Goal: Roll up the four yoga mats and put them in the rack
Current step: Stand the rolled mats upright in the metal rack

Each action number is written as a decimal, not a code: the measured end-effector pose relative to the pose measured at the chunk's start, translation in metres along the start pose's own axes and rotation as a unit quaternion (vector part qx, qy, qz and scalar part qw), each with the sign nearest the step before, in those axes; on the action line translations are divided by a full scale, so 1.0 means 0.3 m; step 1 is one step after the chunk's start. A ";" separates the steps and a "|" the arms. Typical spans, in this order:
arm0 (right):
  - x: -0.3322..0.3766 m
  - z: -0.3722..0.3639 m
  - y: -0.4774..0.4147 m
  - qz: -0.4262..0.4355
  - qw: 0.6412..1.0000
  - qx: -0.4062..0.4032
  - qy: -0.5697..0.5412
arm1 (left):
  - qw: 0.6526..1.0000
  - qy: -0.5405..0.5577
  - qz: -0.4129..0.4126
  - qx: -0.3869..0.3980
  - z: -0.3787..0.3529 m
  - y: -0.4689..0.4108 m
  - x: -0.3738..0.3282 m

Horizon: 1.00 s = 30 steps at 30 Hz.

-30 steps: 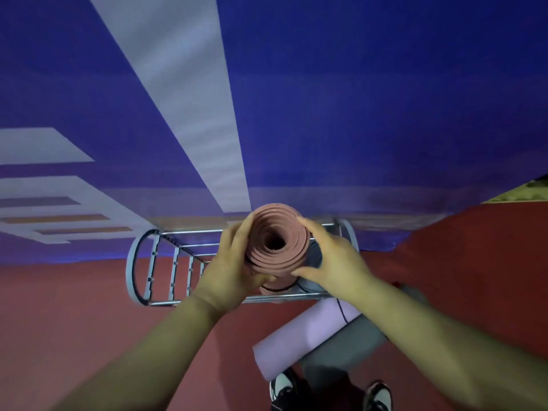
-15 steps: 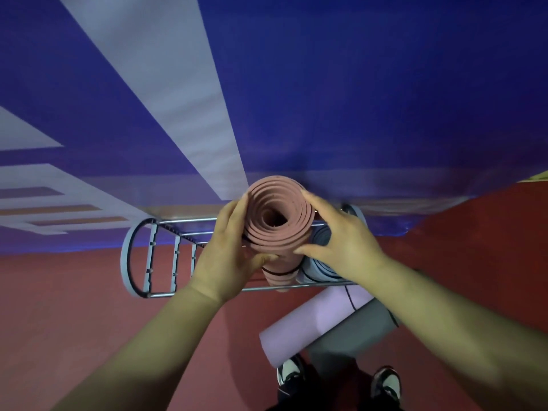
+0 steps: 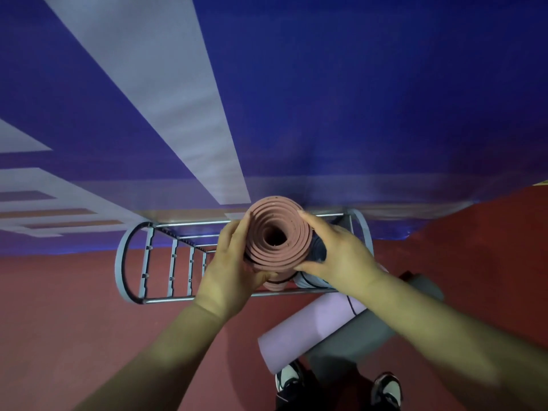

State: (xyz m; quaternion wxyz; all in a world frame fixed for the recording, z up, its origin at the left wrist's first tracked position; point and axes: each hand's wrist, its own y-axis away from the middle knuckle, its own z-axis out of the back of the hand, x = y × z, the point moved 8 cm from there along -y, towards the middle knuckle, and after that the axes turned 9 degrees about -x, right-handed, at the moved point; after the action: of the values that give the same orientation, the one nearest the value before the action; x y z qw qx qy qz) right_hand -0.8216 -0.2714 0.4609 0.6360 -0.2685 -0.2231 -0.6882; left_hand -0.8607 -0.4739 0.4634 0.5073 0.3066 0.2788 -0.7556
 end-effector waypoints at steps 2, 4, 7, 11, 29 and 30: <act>-0.026 -0.039 0.015 0.016 0.999 -0.005 0.033 | 1.000 -0.003 0.017 0.005 -0.047 0.031 0.043; -0.052 -0.081 0.032 0.019 0.998 0.002 0.062 | 0.999 -0.005 0.033 0.008 -0.093 0.060 0.091; -0.096 -0.148 0.059 0.017 0.994 0.035 0.103 | 0.998 -0.009 0.050 0.025 -0.160 0.103 0.161; -0.146 -0.217 0.075 0.016 0.986 0.086 0.144 | 0.996 -0.006 0.077 0.041 -0.223 0.153 0.221; -0.291 -0.294 0.088 -0.033 0.969 0.142 0.198 | 0.980 -0.053 0.140 0.129 -0.359 0.119 0.252; -0.292 -0.298 0.092 -0.030 0.967 0.147 0.204 | 0.980 -0.059 0.141 0.129 -0.363 0.128 0.256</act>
State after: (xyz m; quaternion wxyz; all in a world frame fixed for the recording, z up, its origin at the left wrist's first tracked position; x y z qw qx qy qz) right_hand -0.7976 -0.2658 0.3352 0.6797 -0.0190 -0.1955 -0.7067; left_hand -0.8279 -0.4526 0.3303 0.5804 0.3603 0.1030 -0.7230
